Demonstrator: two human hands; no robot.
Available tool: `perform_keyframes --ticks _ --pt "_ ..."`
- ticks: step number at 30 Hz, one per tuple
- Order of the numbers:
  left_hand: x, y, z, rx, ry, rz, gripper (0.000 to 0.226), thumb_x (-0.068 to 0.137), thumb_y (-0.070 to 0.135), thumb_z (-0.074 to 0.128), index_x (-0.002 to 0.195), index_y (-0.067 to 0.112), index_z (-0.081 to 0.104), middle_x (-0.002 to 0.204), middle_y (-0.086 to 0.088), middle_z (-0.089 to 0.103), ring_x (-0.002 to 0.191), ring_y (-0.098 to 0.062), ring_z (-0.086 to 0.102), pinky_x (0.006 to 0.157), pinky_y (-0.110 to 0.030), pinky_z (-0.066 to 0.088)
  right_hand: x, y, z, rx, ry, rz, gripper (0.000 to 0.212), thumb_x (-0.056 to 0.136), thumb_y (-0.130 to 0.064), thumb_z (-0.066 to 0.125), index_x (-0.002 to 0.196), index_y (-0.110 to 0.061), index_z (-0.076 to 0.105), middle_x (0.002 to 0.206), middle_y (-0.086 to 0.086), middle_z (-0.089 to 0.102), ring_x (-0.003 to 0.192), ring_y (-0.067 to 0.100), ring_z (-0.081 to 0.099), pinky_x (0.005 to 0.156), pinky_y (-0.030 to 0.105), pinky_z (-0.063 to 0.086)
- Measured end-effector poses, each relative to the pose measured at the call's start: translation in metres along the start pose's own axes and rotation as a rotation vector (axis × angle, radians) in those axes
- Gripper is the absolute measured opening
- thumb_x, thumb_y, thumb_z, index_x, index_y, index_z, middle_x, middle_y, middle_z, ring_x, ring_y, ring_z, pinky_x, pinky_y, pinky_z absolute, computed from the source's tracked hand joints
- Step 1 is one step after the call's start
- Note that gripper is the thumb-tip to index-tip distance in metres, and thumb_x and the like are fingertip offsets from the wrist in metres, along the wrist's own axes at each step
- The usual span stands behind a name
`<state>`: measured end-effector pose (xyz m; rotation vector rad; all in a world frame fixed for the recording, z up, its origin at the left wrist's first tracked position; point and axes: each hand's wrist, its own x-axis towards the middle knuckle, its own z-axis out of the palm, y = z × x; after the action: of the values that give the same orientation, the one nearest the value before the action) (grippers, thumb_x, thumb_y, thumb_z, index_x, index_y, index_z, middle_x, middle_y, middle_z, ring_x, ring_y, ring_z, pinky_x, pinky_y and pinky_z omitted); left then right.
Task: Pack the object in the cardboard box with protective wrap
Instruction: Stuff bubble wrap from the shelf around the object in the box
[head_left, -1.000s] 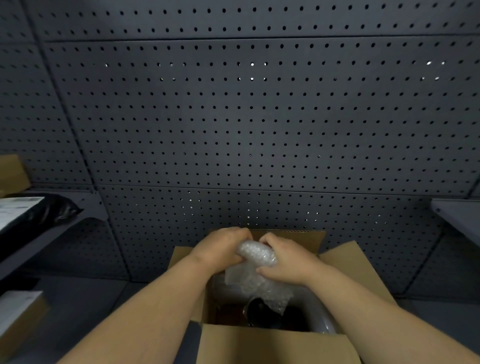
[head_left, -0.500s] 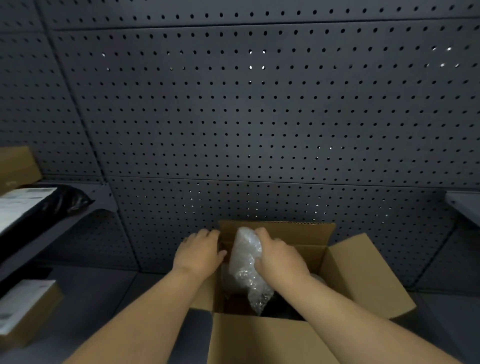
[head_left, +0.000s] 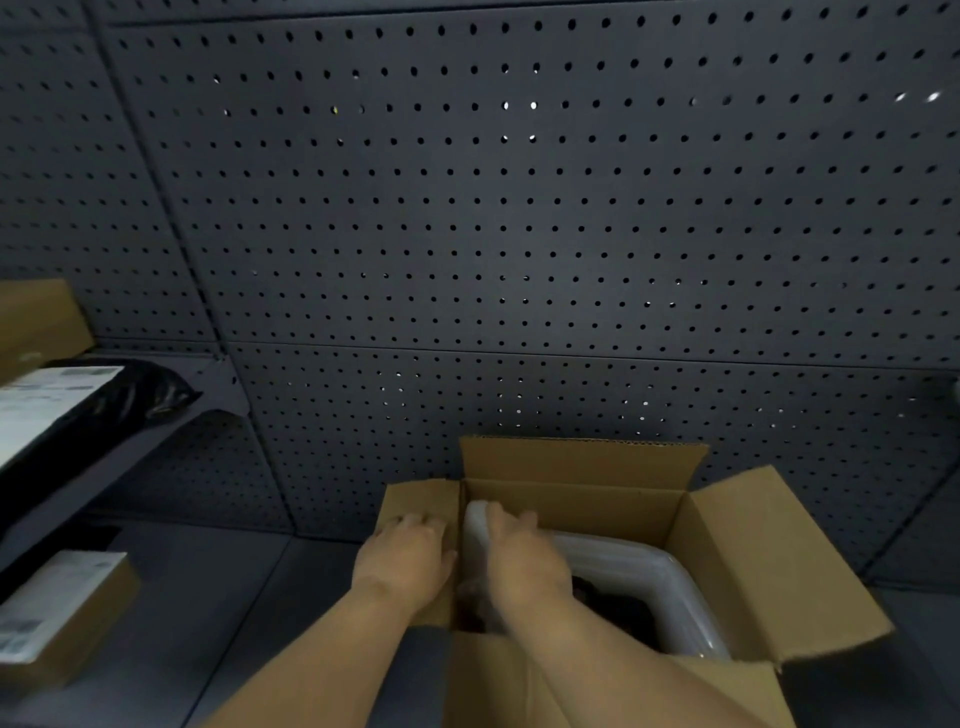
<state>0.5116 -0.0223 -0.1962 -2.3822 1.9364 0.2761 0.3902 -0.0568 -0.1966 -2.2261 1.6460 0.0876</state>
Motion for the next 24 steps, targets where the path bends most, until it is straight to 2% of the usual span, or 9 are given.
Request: perform_keyframes --ticks 5,8,13,16,18,19,20,21,24 --pt "0.003 -0.006 0.002 -0.084 -0.03 0.019 0.046 0.098 0.042 0.04 0.14 0.022 0.042 0.137 -0.005 0.048 0.122 -0.023 0.046 0.095 -0.035 0.046 0.011 -0.008 0.012 -0.173 -0.205 0.062 0.075 0.094 -0.015 0.053 0.15 -0.026 0.003 0.146 0.022 0.027 0.129 0.034 0.039 0.102 0.041 0.045" --pt "0.006 -0.011 0.003 -0.127 -0.046 0.033 0.048 0.098 0.042 0.042 0.142 0.024 0.04 0.139 -0.004 0.047 0.122 -0.021 0.048 0.096 -0.036 0.046 0.013 -0.009 0.014 -0.118 -0.267 0.086 0.08 0.096 -0.024 0.05 0.151 -0.021 -0.009 0.152 0.018 0.023 0.133 0.033 0.035 0.106 0.042 0.041" --pt "0.01 -0.011 0.002 -0.138 -0.059 0.041 0.051 0.097 0.044 0.044 0.144 0.023 0.038 0.144 -0.004 0.043 0.126 -0.021 0.046 0.101 -0.034 0.043 0.007 -0.008 0.021 0.011 -0.236 0.037 0.066 0.097 -0.019 0.042 0.151 -0.013 0.005 0.146 0.021 0.03 0.131 0.034 0.039 0.104 0.037 0.037" --pt "0.01 -0.012 0.001 -0.163 -0.077 0.038 0.052 0.097 0.044 0.045 0.145 0.024 0.037 0.144 -0.004 0.043 0.127 -0.021 0.045 0.102 -0.033 0.042 0.01 -0.009 0.026 -0.104 -0.307 0.047 0.075 0.097 -0.017 0.045 0.151 -0.01 -0.007 0.152 0.019 0.023 0.137 0.031 0.032 0.113 0.038 0.03" --pt "0.01 -0.014 0.001 -0.181 -0.084 0.043 0.052 0.096 0.044 0.046 0.144 0.026 0.037 0.141 -0.004 0.046 0.123 -0.021 0.049 0.099 -0.034 0.044 0.012 -0.006 0.021 -0.014 -0.346 0.028 0.076 0.096 -0.013 0.044 0.151 -0.007 -0.008 0.151 0.02 0.025 0.132 0.031 0.039 0.103 0.034 0.041" --pt "0.01 -0.015 0.001 -0.185 -0.086 0.046 0.052 0.096 0.044 0.046 0.144 0.027 0.038 0.14 -0.004 0.047 0.122 -0.02 0.05 0.098 -0.034 0.045 0.012 -0.002 0.017 0.049 -0.373 0.004 0.077 0.095 -0.013 0.044 0.151 -0.008 -0.008 0.15 0.02 0.028 0.127 0.031 0.045 0.089 0.032 0.047" --pt "0.011 -0.016 0.001 -0.186 -0.089 0.049 0.052 0.095 0.044 0.047 0.144 0.027 0.038 0.14 -0.003 0.048 0.122 -0.02 0.05 0.098 -0.034 0.046 0.012 0.001 0.012 0.104 -0.403 -0.003 0.08 0.094 -0.016 0.047 0.152 -0.01 -0.008 0.147 0.02 0.034 0.121 0.03 0.05 0.076 0.029 0.048" --pt "0.013 -0.016 0.0 -0.186 -0.093 0.05 0.052 0.095 0.044 0.048 0.144 0.028 0.037 0.14 -0.003 0.048 0.122 -0.02 0.05 0.098 -0.034 0.046 0.013 0.004 0.007 0.142 -0.42 0.003 0.083 0.092 -0.021 0.05 0.152 -0.012 -0.007 0.144 0.019 0.039 0.117 0.029 0.051 0.072 0.028 0.048" --pt "0.016 -0.016 -0.001 -0.196 -0.094 0.052 0.054 0.094 0.044 0.049 0.144 0.028 0.037 0.14 -0.002 0.049 0.122 -0.02 0.05 0.098 -0.035 0.046 0.019 0.007 0.004 0.097 -0.399 0.027 0.092 0.089 -0.036 0.055 0.152 -0.011 -0.006 0.15 0.019 0.03 0.131 0.031 0.041 0.099 0.031 0.044"
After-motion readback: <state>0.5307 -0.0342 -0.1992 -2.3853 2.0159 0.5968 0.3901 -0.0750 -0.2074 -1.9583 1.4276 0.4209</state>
